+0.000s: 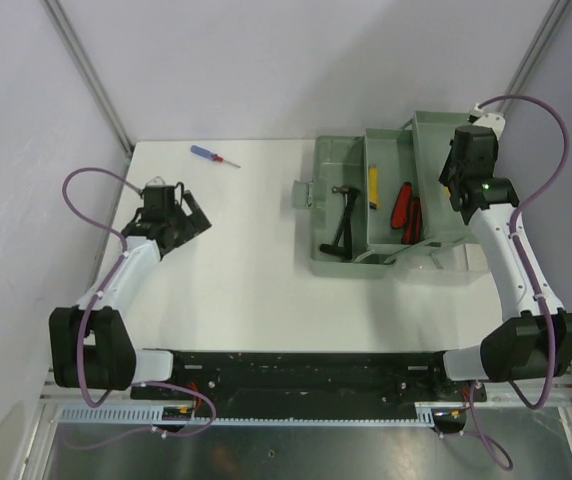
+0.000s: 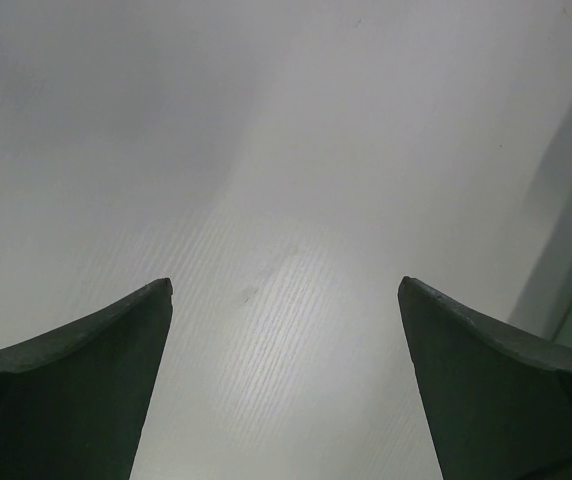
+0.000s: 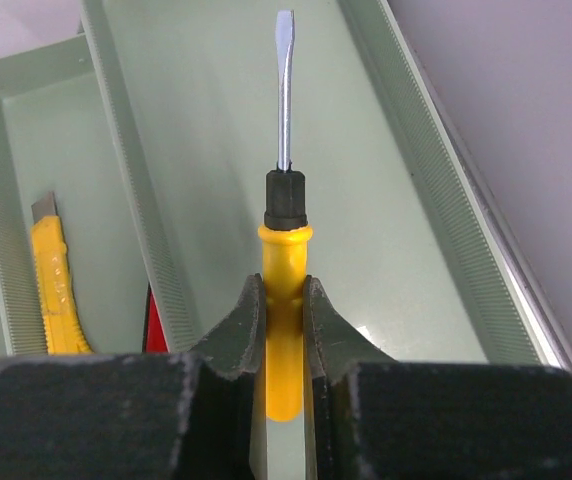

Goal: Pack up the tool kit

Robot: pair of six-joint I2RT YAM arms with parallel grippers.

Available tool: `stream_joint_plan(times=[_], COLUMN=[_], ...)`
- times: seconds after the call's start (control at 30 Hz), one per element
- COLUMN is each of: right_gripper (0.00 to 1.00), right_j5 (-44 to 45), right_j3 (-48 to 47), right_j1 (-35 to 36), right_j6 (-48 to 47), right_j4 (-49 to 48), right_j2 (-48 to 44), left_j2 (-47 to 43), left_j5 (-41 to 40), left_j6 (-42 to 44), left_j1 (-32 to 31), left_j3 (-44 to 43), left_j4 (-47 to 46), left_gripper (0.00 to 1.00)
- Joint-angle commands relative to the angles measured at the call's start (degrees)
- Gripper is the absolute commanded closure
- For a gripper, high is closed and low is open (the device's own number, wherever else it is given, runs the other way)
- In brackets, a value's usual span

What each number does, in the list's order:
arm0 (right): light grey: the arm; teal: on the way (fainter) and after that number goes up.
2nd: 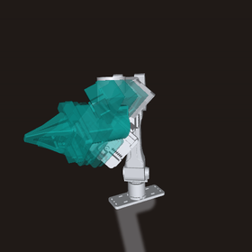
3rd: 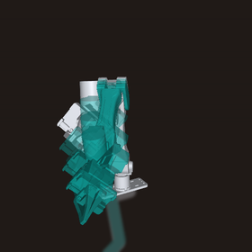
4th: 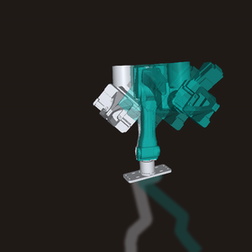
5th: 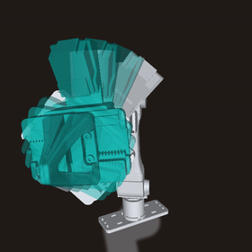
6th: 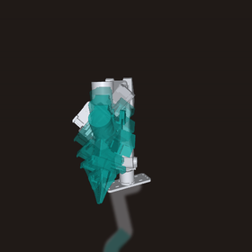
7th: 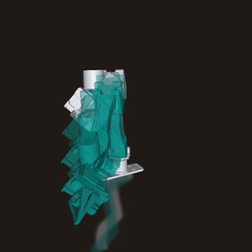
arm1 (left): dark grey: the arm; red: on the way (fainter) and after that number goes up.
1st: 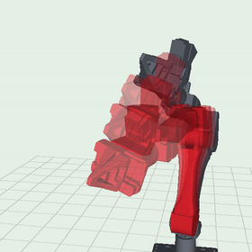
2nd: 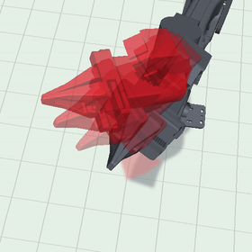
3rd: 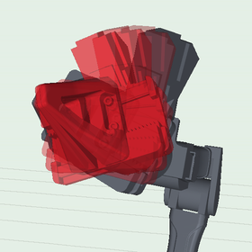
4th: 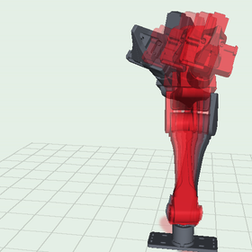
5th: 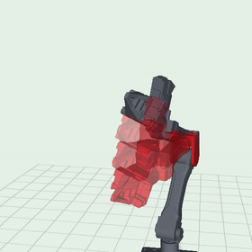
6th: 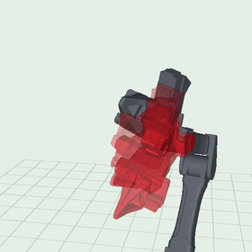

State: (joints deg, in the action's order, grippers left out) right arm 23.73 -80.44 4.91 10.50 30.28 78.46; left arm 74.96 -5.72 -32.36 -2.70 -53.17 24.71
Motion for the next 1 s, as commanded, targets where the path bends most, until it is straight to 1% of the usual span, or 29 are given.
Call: stream_joint_plan(times=[0.0, 0.1, 0.23, 0.33, 0.4, 0.5, 0.53, 0.6, 0.63, 0.77, 0.87, 0.97], right_gripper=[0.91, 0.84, 0.8, 0.71, 0.61, 0.38, 0.32, 0.23, 0.21, 0.18, 0.19, 0.22], right_j5=[-1.4, -1.4, -2.2, -2.9, -3.5, -3.5, -3.2, -2.5, -2.1, -0.1, -0.5, -1.5], right_j3=[0.8, 1.2, 1.3, 1.3, 1.3, 1.3, 1.3, 1.3, 1.3, 1.3, 1.3, 1.3], right_j1=[-0.9, -1.0, -1.1, -1.2, -1.2, -1.1, -1.1, -1.2, -1.1, -1.1, -1.1, -0.7], right_j6=[0.5, 2.5, 4.7, 6.1, 6.6, 6.7, 6.7, 6.5, 6.5, 7.2, 8.2, 9.7], right_j4=[-0.6, -0.6, -1.3, -1.2, -0.6, -0.1, -0.2, -1.5, -2.2, -5.4, -6.5, -6.8], right_j2=[2.0, 4.5, 7.4, 8.9, 9.1, 8.1, 7.4, 5.4, 4.2, -0.7, -3.4, -5.7], left_j2=[0.9, 2.3, 4.8, 7.3, 9.2, 12.0, 13.1, 15.6, 17.1, 24.7, 32.3, 38.9], left_j5=[1.5, 4.0, 7.6, 8.6, 8.4, 8.2, 8.3, 8.8, 9.2, 10.2, 10.2, 7.6], left_j6=[0.7, 0.4, -0.1, -0.4, -0.8, -2.1, -3.0, -4.9, -6.0, -12.3, -17.8, -23.0], left_j1=[0.3, 0.3, 0.3, 0.3, 0.2, 0.3, 0.3, 0.3, 0.2, -0.1, -0.6, -0.9], left_j3=[-1.7, -3.1, -6.0, -8.3, -10.0, -13.4, -14.6, -17.5, -19.0, -26.1, -32.0, -38.4], left_j4=[-1.4, -1.6, -1.6, -1.7, -1.9, -2.1, -2.0, -2.0, -2.0, -2.0, -2.1, -2.1], left_gripper=[0.01, 0.01, 0.01, 0.0, 0.01, 0.01, 0.01, 0.01, 0.01, 0.01, 0.02, 0.06])
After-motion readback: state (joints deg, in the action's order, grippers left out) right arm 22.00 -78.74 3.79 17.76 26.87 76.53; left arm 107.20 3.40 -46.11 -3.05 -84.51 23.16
